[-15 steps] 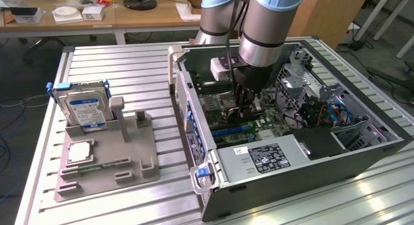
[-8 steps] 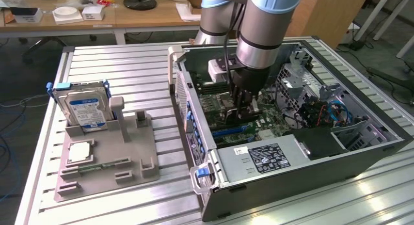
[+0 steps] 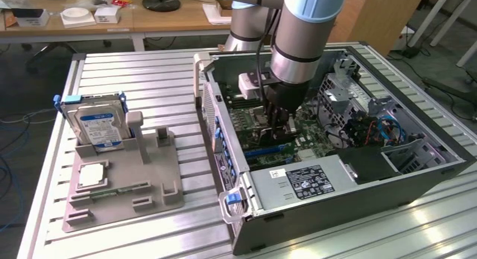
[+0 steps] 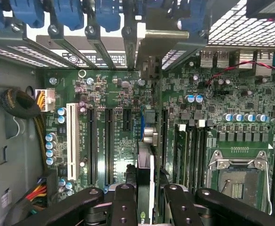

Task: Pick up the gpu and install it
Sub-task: 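Insert the gpu into the slot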

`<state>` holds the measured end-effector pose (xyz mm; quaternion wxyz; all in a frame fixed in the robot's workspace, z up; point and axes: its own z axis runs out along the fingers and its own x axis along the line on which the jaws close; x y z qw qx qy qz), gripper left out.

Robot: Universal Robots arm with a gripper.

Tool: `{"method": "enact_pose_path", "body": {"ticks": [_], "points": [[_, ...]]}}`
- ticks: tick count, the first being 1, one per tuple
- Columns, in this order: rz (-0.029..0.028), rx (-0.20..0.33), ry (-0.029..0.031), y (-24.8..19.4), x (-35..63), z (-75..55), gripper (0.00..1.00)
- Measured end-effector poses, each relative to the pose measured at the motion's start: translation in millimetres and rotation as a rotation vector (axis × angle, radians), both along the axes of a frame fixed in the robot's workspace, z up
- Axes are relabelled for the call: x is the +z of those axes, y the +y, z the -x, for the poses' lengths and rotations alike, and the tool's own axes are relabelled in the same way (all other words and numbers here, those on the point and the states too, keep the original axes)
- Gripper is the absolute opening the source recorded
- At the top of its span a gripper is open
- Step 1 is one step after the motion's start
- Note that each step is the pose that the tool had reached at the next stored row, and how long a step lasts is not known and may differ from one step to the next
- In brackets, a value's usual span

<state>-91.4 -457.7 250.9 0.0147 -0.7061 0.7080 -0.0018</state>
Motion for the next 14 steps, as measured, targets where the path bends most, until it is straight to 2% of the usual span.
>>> {"method": "enact_pose_path", "body": {"ticks": [9, 14], "points": [[-0.0002, 0.0, -0.0003, 0.0, -0.2, 0.4, 0.27], [-0.0003, 0.0, -0.0004, -2.5, -0.2, 0.4, 0.27]]}}
